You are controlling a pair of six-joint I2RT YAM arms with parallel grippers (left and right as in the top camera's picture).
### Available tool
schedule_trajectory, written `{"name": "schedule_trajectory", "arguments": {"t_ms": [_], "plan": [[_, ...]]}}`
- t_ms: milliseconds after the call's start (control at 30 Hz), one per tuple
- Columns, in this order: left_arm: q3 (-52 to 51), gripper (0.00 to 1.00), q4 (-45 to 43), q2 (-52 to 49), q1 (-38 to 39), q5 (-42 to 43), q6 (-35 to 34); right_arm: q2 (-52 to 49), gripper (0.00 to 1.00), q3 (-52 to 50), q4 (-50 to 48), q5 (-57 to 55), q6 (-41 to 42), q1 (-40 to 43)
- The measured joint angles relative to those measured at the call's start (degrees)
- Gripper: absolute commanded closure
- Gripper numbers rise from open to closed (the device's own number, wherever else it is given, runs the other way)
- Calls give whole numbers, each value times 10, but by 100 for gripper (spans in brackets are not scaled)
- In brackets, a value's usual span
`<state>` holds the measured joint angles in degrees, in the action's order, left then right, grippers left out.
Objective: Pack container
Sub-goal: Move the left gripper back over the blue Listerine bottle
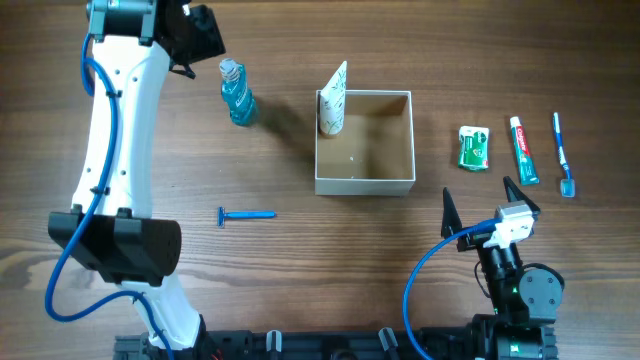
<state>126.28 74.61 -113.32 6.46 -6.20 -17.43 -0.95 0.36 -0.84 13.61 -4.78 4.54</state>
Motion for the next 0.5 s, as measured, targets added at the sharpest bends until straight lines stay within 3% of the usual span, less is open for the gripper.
{"name": "schedule_trajectory", "arguments": {"t_ms": [500], "plan": [[0, 32, -45, -71, 0, 40, 63, 0, 0, 0, 0, 0, 0, 0]]}}
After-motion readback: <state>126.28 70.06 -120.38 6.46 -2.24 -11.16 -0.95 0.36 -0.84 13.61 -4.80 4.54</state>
